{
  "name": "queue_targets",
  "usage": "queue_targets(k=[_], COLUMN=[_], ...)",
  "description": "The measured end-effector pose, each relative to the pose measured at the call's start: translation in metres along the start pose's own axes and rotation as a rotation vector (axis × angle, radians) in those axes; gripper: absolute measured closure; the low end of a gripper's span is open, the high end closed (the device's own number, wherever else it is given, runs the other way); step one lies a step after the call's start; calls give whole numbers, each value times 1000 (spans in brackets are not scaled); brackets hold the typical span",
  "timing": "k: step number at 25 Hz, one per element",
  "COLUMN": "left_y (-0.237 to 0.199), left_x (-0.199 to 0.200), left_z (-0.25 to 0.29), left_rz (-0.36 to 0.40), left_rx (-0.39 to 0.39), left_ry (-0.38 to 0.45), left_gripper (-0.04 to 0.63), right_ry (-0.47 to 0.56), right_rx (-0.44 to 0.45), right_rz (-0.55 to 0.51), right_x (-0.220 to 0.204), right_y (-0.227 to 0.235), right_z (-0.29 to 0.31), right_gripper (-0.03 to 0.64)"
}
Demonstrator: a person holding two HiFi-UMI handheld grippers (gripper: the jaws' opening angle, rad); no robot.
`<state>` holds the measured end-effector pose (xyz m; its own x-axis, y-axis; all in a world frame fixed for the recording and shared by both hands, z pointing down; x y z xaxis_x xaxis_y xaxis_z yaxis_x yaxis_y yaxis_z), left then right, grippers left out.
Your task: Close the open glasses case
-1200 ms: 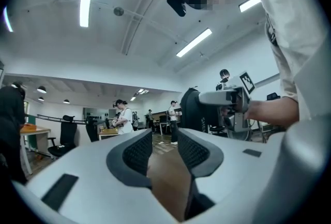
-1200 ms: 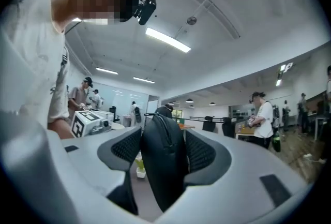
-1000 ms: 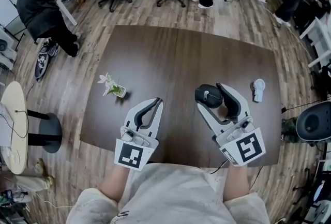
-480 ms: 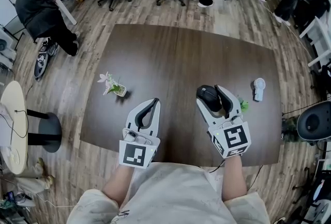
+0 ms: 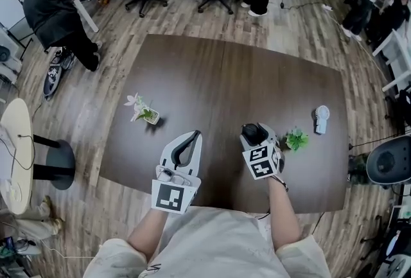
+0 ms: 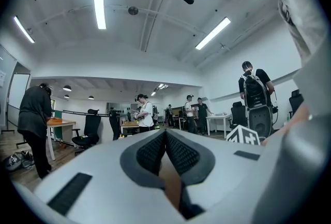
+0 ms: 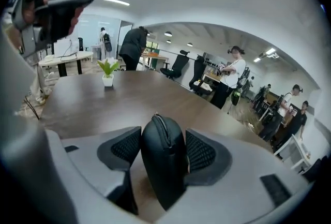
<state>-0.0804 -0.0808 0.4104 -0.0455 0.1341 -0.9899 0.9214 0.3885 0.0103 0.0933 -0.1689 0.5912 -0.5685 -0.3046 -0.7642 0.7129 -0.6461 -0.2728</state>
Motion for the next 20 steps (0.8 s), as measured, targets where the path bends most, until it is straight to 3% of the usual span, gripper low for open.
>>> queue_targets(k=[8,11,14,20], left_y=[-9,-15,-21,-13], left_x=[-6,-14,-19,-15], left_z=[0,1,5,10], left_rz=[-14,-27,22,15], left_rx=[46,60,41,25], left_ry=[-20,-30,-31,-37], left_gripper=[592,592,592,592], right_ry=[-177,-262,-336,-337], right_rx=[23,47,9,-1], right_rz=[-186,-391,-558,-535], right_x=[-41,-55,-60,-60], right_y=[-28,-51,-62,-57], right_z=[38,59,72,62], right_gripper=[344,344,342,336])
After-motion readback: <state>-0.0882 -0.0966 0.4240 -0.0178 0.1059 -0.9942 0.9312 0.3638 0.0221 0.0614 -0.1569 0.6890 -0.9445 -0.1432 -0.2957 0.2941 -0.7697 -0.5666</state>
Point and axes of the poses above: the fingertips, and each gripper's own axes: z forward along the fingers, y to its right, x out of its top, the point moved 3 cm from there along -z, backward along the fingers, and after that the axes turned 5 degrees about y, right-handed, at the moved point
